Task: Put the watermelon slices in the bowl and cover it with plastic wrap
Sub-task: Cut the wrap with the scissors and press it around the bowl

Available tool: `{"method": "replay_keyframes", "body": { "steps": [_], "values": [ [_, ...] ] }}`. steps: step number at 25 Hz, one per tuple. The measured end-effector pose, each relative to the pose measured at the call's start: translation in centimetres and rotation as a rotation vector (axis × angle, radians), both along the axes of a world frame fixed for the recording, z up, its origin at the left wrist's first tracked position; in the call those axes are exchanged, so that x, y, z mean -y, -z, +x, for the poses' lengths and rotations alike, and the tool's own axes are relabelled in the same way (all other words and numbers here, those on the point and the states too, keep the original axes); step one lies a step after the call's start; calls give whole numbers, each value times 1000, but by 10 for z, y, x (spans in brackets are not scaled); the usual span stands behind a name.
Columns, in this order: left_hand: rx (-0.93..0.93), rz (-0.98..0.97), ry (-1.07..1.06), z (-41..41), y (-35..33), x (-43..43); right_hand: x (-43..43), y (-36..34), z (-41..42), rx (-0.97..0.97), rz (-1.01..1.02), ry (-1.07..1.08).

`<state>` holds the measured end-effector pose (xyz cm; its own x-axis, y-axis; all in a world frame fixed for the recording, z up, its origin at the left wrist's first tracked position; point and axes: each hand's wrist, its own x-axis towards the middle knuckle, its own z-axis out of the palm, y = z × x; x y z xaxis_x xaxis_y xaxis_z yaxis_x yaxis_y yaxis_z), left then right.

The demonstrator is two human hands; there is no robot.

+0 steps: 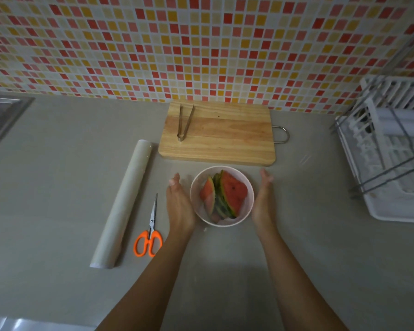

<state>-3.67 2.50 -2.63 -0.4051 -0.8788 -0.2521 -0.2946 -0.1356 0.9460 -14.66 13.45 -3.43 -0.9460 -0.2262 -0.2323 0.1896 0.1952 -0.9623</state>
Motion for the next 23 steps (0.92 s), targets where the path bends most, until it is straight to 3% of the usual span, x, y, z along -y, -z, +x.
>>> {"method": "replay_keyframes", "body": {
  "steps": [1,3,4,6,11,23],
  "values": [
    [1,-196,132,6,-1,2,-5,-4,3,-112,10,-97],
    [186,-616,456,12,0,2,-12,-9,10,-382,171,-382],
    [334,-754,582,13,2,3,-13,-10,12,-516,301,-506],
    [541,-880,610,15,3,4,-11,-11,15,-687,531,-602],
    [733,-885,499,16,-8,-11,-9,-13,20,-741,644,-604],
    [620,-884,188,12,0,-27,-8,-14,18,-713,685,-588]
  ]
}}
